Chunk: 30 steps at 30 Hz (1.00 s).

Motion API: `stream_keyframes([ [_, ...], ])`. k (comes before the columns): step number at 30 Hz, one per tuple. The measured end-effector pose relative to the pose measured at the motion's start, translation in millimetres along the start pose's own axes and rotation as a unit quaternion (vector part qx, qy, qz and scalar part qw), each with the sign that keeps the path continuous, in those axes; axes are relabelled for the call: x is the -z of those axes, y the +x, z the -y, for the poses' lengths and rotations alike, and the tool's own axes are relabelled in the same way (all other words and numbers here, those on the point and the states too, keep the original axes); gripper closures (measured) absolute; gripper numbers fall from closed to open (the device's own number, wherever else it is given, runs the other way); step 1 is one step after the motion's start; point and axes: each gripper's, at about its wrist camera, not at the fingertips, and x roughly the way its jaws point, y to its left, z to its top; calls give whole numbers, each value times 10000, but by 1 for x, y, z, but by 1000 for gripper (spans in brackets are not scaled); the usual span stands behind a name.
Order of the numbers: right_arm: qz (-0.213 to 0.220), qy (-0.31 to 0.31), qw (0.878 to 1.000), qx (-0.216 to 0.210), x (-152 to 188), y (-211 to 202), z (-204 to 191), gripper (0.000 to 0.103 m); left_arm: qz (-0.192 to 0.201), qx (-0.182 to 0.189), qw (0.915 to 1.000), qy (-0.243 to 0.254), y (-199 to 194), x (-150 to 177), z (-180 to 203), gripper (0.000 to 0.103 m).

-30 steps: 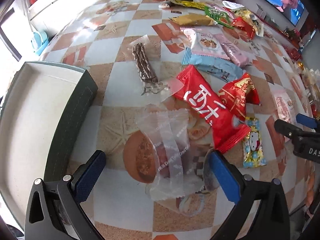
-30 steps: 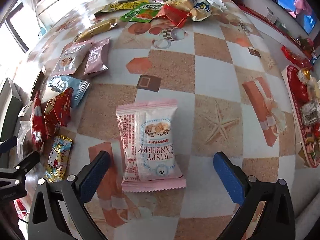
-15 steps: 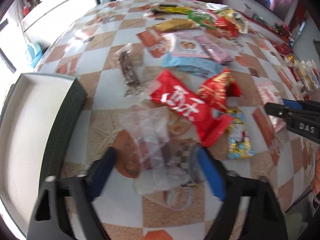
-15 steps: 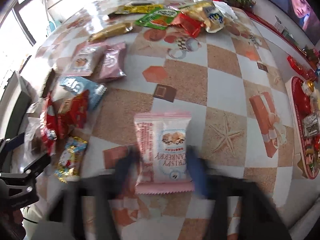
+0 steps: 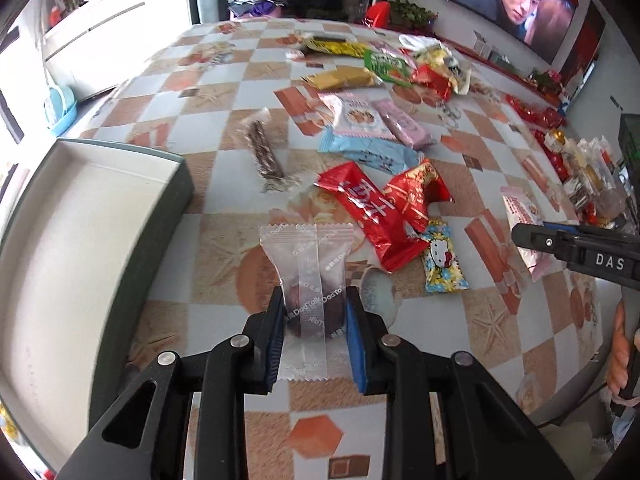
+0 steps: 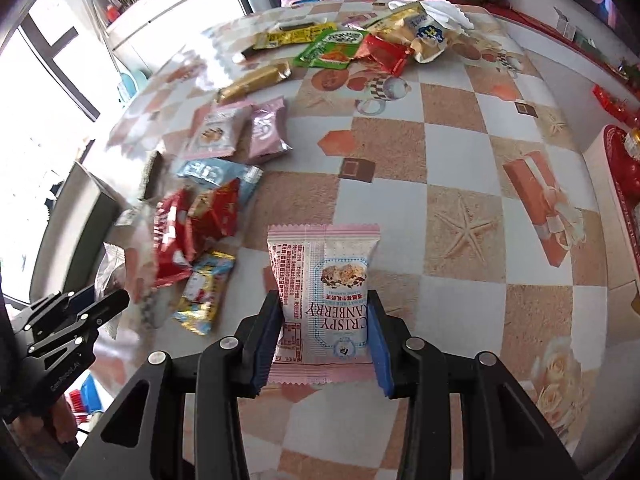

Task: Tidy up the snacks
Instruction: 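Carry both packs into the white tray and open both tools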

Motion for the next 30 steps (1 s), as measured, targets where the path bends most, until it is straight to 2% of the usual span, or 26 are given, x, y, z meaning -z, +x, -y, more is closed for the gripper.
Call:
stream_keyframes([
  [8, 81, -328, 9986, -400, -6, -16, -57, 61, 421, -117, 9989, -196, -43, 3, -23, 72],
  [16, 19, -1171, 9885, -952, -16, -9, -172, 61, 726, -504, 9931, -767, -80, 13, -90, 72],
  [25, -98, -1885, 9728, -1343, -30, 34, -288, 61, 566, -903, 9851, -1352, -77, 34, -158, 72],
  [30, -328, -1985, 9700, -1367, -39, 68, -319, 61, 407, -948, 9835, -1489, -62, 42, -178, 72],
])
